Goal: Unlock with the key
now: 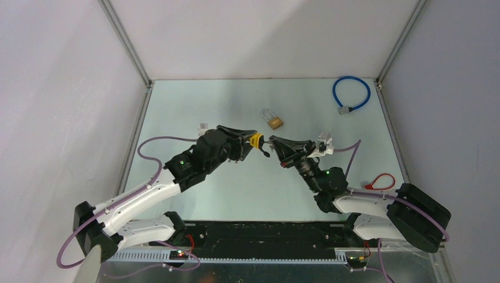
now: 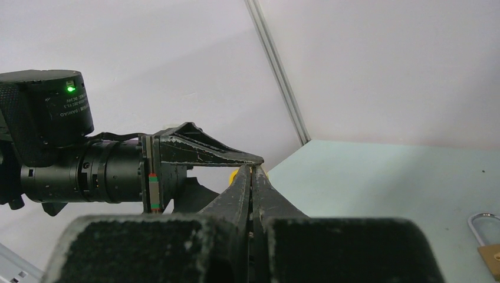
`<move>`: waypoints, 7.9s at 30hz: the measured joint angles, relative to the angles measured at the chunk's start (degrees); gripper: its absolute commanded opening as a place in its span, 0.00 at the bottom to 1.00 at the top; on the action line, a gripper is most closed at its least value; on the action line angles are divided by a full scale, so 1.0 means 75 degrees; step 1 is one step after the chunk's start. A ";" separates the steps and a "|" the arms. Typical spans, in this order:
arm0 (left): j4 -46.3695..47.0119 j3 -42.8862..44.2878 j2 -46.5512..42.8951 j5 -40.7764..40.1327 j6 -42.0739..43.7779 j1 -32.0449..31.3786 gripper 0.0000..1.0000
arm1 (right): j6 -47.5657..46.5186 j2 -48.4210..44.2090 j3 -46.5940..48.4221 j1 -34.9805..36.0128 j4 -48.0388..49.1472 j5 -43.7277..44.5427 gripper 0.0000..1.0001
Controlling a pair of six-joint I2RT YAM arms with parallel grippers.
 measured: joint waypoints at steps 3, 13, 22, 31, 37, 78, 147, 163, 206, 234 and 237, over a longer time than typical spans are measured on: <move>0.0099 -0.0085 0.0000 0.0003 -0.0009 0.0000 0.00 | 0.0020 0.0047 0.0000 0.0012 0.0000 0.0029 0.00; 0.0274 -0.0099 0.0000 0.0032 -0.0047 0.0000 0.00 | 0.0026 0.0073 0.0000 0.0052 0.0003 0.0064 0.00; 0.0545 -0.0213 0.0000 0.0076 -0.0061 0.0000 0.00 | 0.0017 0.0119 0.0006 0.0067 0.0061 0.0224 0.00; 0.0609 -0.0256 0.0000 0.0087 -0.0067 0.0006 0.00 | -0.0015 0.0172 0.0105 0.0076 0.0119 0.0256 0.00; 0.0656 -0.0280 0.0000 0.0125 -0.0079 0.0006 0.00 | -0.0067 0.0172 0.0111 0.0076 0.0122 0.0265 0.00; 0.1288 -0.0705 -0.0175 -0.0347 -0.0589 0.0122 0.00 | 0.0431 0.1256 0.0548 0.0032 0.0603 0.0466 0.00; 0.1472 -0.0455 0.0294 -0.0137 0.1594 0.0382 0.00 | 0.0443 -0.1661 0.1912 -0.1195 -0.6263 -0.1792 0.53; 0.1148 -0.0455 0.0291 0.0035 0.2168 0.0388 0.00 | -0.0297 -0.1405 0.3354 -0.1361 -1.0226 -0.3086 0.35; 0.1693 -0.0956 -0.0283 0.0058 0.2757 0.0405 0.00 | 0.1682 -0.0428 0.3809 -0.1673 -0.9623 -0.4141 0.00; 0.4071 -0.2926 -0.2154 -0.0434 0.3926 -0.0236 0.00 | 0.7458 -0.0670 0.2355 -0.1524 -0.7551 -0.4086 0.57; 0.3780 -0.2771 -0.2288 -0.0539 0.4433 -0.0268 0.00 | 0.6700 -0.1346 0.2334 -0.1664 -0.8244 -0.3745 0.67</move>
